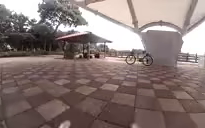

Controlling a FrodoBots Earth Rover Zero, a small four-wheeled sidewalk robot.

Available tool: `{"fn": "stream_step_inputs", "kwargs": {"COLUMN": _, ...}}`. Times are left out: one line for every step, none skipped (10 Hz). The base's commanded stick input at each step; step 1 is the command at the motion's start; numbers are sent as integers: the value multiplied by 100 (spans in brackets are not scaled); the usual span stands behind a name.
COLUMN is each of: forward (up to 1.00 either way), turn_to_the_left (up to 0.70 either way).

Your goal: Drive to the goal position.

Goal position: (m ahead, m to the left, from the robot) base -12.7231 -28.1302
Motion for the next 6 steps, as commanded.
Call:
{"fn": "stream_step_inputs", "kwargs": {"forward": 70, "turn_to_the_left": -35}}
{"fn": "stream_step_inputs", "kwargs": {"forward": 70, "turn_to_the_left": -35}}
{"fn": "stream_step_inputs", "kwargs": {"forward": 70, "turn_to_the_left": -35}}
{"fn": "stream_step_inputs", "kwargs": {"forward": 70, "turn_to_the_left": -35}}
{"fn": "stream_step_inputs", "kwargs": {"forward": 70, "turn_to_the_left": -35}}
{"fn": "stream_step_inputs", "kwargs": {"forward": 70, "turn_to_the_left": -35}}
